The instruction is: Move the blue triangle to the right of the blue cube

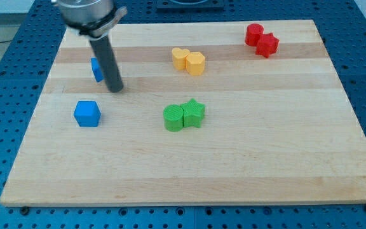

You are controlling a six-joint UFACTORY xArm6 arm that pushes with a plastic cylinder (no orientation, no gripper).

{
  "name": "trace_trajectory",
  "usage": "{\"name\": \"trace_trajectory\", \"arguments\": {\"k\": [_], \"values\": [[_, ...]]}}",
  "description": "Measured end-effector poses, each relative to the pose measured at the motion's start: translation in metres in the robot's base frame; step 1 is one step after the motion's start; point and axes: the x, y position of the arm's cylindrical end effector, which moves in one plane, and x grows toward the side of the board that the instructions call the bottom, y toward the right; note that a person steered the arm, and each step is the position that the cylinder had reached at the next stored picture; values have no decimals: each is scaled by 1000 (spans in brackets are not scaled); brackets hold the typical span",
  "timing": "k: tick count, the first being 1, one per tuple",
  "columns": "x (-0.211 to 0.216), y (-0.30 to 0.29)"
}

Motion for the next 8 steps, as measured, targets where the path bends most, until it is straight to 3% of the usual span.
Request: {"name": "trace_trajectory", "arguments": {"k": [1,2,8], "values": [[-52,10],[-81,-23],[-24,-63]]}}
